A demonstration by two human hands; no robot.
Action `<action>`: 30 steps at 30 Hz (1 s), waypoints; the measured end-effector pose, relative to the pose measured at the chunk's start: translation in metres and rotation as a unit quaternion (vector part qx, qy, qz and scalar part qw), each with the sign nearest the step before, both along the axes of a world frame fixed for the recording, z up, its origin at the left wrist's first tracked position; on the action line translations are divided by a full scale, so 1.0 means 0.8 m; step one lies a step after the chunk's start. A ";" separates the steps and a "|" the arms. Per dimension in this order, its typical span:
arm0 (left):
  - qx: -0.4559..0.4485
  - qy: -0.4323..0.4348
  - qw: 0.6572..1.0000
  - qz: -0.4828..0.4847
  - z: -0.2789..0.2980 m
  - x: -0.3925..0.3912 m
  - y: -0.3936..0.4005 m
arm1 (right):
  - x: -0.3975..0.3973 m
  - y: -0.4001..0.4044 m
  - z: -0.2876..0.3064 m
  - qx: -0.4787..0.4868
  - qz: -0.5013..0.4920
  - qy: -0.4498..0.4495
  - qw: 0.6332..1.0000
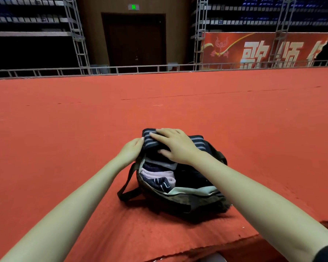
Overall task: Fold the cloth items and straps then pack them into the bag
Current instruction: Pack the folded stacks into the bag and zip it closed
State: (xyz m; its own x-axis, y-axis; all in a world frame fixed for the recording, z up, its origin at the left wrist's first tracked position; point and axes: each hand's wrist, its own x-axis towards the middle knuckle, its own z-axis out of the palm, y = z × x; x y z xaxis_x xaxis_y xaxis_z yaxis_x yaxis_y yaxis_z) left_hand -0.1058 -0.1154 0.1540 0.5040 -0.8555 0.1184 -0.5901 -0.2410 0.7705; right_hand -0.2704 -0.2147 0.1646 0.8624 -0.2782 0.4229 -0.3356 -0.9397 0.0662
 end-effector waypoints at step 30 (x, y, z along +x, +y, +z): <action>-0.242 0.105 0.964 0.010 0.012 -0.023 0.031 | 0.017 -0.012 -0.004 0.055 -0.081 0.115 0.989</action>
